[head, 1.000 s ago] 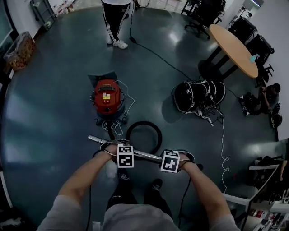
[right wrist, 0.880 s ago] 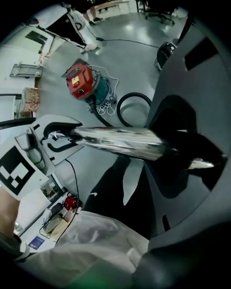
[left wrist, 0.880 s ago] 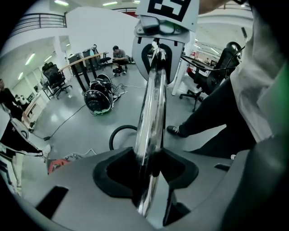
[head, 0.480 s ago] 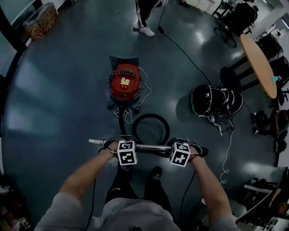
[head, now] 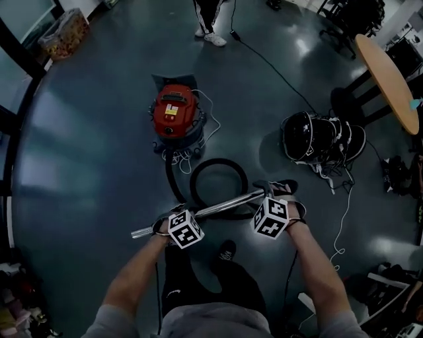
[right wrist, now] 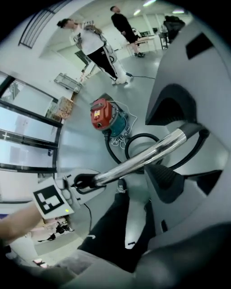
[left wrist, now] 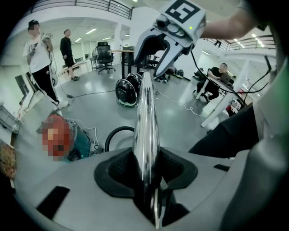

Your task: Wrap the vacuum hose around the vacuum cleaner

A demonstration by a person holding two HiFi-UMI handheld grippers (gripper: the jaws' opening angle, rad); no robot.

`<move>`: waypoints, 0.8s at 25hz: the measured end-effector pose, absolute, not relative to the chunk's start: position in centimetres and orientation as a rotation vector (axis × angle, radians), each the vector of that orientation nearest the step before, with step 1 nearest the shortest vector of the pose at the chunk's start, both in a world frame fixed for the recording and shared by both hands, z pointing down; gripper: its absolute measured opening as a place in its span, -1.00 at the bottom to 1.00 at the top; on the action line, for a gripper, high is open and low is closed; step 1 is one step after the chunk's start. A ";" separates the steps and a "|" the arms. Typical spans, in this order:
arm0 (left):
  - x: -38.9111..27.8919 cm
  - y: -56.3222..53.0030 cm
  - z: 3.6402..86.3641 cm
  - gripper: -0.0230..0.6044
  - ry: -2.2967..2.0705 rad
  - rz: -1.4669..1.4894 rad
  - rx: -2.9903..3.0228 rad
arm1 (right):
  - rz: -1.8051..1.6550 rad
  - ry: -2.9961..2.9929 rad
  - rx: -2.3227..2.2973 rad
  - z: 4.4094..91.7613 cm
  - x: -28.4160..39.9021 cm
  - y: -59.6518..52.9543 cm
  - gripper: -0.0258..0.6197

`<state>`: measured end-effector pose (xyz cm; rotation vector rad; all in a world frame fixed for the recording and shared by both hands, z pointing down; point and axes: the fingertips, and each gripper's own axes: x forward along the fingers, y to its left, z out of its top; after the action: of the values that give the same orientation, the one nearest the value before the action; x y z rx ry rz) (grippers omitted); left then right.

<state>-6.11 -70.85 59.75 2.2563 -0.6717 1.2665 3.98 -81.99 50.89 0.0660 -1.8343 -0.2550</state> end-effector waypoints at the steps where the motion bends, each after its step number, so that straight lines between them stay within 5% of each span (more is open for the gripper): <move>1: -5.2 -70.9 60.6 -0.40 -0.695 1.244 2.232 | -0.240 -1.869 0.115 51.0 4.2 -82.3 -0.14; 13: -8.1 -67.7 72.7 -0.40 -0.732 1.050 2.081 | 0.484 -2.128 0.596 61.6 0.6 -74.9 -0.13; 20: -10.6 -67.2 79.0 -0.40 -0.778 0.909 2.054 | 0.979 -2.201 0.770 72.2 -6.4 -72.7 0.19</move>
<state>-10.60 -67.24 78.96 2.0535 -0.7782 0.9093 -6.40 -72.68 72.20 0.7697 -2.2008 0.9795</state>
